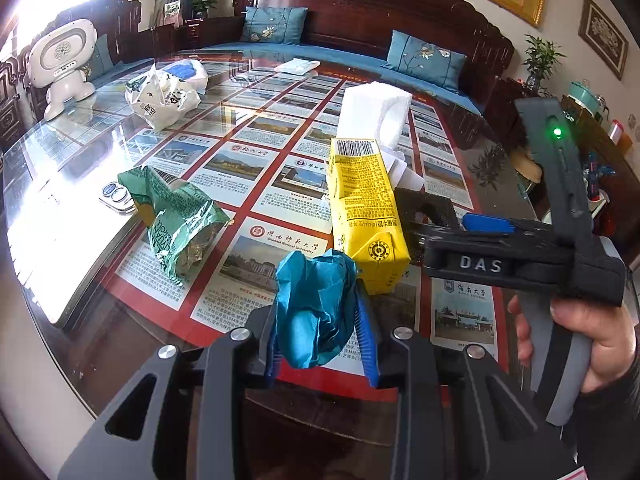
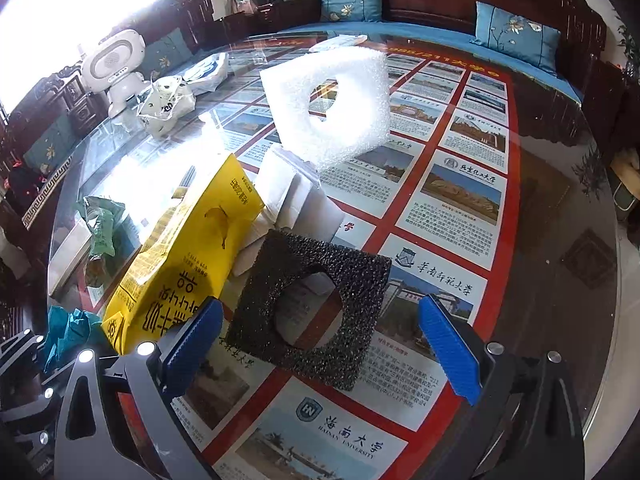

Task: Collect trash
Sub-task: 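Grasp the black foam square with the right tool while the left tool holds the teal cloth, then carry both items over the yellow bucket and open both tools to drop them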

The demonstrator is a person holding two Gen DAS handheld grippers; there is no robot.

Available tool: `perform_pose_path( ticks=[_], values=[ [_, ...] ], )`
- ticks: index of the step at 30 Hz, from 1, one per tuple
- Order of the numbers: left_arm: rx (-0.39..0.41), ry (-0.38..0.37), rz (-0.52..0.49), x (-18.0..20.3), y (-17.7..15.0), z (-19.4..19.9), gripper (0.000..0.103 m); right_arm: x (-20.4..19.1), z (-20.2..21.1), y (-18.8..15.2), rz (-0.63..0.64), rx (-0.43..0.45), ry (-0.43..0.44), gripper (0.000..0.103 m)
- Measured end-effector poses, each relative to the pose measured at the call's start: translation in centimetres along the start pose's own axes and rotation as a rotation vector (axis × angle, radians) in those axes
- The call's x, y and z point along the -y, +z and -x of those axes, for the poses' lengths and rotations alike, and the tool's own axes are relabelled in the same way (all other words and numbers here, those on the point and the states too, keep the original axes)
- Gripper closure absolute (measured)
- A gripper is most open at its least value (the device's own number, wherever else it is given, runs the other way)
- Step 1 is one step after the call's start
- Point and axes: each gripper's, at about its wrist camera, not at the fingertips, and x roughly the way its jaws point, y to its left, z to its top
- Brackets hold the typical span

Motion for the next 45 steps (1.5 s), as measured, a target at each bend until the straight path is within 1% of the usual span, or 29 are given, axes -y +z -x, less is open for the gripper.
perform_pose_path(
  ticks=[1, 2, 3, 4, 5, 7, 9, 14, 20, 23, 27, 31, 34, 45],
  values=[
    [0.001, -0.001, 0.000, 0.0, 0.0, 0.0, 0.071, -0.1, -0.2, 0.1, 0.004, -0.001, -0.013, 0.009],
    [0.001, -0.001, 0.000, 0.0, 0.0, 0.0, 0.071, -0.2, -0.4, 0.1, 0.019, -0.006, -0.030, 0.011],
    [0.002, 0.000, 0.001, 0.0, 0.0, 0.0, 0.071, -0.3, -0.3, 0.0, 0.038, 0.007, -0.032, 0.019],
    [0.002, 0.000, 0.003, 0.0, 0.0, 0.1, 0.071, -0.5, -0.2, 0.1, 0.057, 0.007, -0.031, 0.031],
    [0.001, -0.002, 0.004, 0.1, 0.0, 0.1, 0.071, -0.5, 0.0, 0.0, 0.064, 0.006, -0.025, 0.032],
    [0.003, 0.002, 0.001, 0.2, -0.1, 0.3, 0.071, -0.5, 0.5, -0.4, 0.070, 0.002, -0.010, 0.037],
    [0.006, 0.002, -0.002, 0.4, -0.1, 0.6, 0.071, -0.5, 1.4, -1.0, 0.088, 0.019, -0.002, 0.038],
    [0.014, 0.002, -0.010, 1.2, -0.7, 1.7, 0.071, -0.5, 4.3, -3.0, 0.135, 0.048, 0.022, 0.039],
    [0.006, -0.024, -0.026, 3.0, -2.0, 2.9, 0.071, 0.1, 8.1, -6.2, 0.155, 0.048, 0.093, 0.039],
    [0.001, -0.038, -0.043, 4.1, -2.7, 3.5, 0.071, 0.9, 9.6, -7.7, 0.151, 0.047, 0.096, 0.039],
    [-0.008, -0.057, -0.080, 6.2, -3.3, 3.9, 0.071, 2.9, 11.5, -9.4, 0.122, 0.053, 0.090, 0.039],
    [-0.023, -0.100, -0.119, 8.9, -3.8, 4.1, 0.071, 5.3, 13.6, -11.1, 0.089, 0.069, 0.074, 0.039],
    [-0.038, -0.140, -0.166, 11.7, -4.0, 3.9, 0.071, 7.4, 15.0, -12.6, 0.056, 0.073, 0.067, 0.039],
    [-0.111, -0.245, -0.340, 22.7, -5.2, 1.4, 0.071, 16.3, 19.4, -18.0, -0.073, 0.091, -0.042, 0.039]
  ],
)
